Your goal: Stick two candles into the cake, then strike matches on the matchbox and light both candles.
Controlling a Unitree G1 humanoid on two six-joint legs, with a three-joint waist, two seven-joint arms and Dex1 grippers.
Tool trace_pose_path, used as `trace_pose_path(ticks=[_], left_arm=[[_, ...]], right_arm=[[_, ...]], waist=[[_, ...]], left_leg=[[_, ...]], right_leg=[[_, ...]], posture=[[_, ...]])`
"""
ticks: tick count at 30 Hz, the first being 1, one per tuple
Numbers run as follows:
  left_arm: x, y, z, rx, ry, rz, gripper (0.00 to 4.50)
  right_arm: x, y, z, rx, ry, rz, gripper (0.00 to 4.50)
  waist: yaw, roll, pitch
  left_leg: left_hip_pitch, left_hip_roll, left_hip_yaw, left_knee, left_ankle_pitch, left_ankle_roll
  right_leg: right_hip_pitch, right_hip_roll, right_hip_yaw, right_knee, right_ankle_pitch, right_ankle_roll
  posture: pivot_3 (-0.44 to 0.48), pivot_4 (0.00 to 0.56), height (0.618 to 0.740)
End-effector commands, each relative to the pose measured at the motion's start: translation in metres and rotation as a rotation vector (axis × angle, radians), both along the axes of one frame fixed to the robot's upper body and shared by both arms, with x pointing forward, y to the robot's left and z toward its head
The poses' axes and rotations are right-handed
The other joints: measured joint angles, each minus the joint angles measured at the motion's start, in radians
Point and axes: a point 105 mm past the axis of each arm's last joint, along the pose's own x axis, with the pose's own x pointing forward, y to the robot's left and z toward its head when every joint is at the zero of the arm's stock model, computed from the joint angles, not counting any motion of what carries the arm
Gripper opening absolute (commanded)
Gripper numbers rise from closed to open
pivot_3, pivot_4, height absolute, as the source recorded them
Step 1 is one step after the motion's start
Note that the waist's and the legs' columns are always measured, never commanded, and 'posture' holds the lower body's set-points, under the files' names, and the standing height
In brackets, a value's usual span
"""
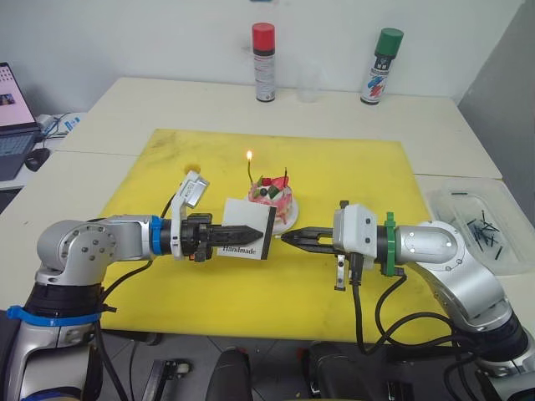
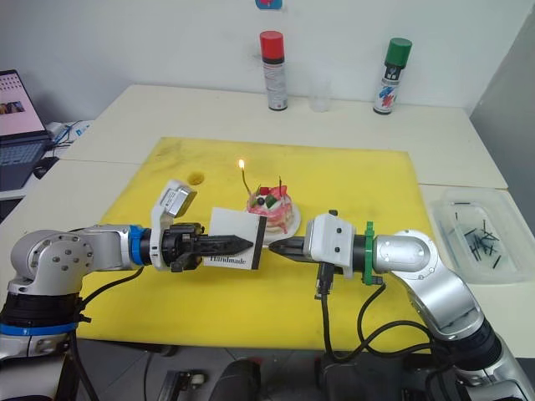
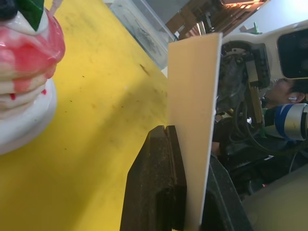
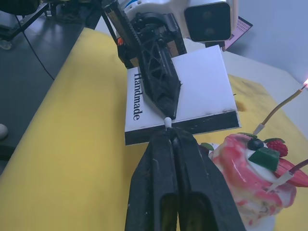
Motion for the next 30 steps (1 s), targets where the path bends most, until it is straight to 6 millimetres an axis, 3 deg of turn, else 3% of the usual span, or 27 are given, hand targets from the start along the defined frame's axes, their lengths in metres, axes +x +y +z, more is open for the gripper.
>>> trace_pose_path(ticks=[1,30], left_arm=[[0.000,-0.004,0.008,-0.020,-0.044,-0.023,0.00],[-0.003,-0.007,0.011,-0.021,-0.048,-0.033,0.00]], right_arm=[[-0.003,0.005,0.006,0.003,-0.060,0.034,0.01],[0.023,0.005,-0.013,-0.051,-0.105,-0.011,0.01]], waist=[[0.000,0.000,0.000],[0.000,0.000,0.000]], left_leg=[[0.000,0.000,0.000,0.000,0.000,0.000],[0.000,0.000,0.000,0.000,0.000,0.000]], right_leg=[[0.000,0.000,0.000,0.000,0.000,0.000],[0.000,0.000,0.000,0.000,0.000,0.000]], posture=[[0.000,0.150,0.684],[0.000,0.150,0.684]])
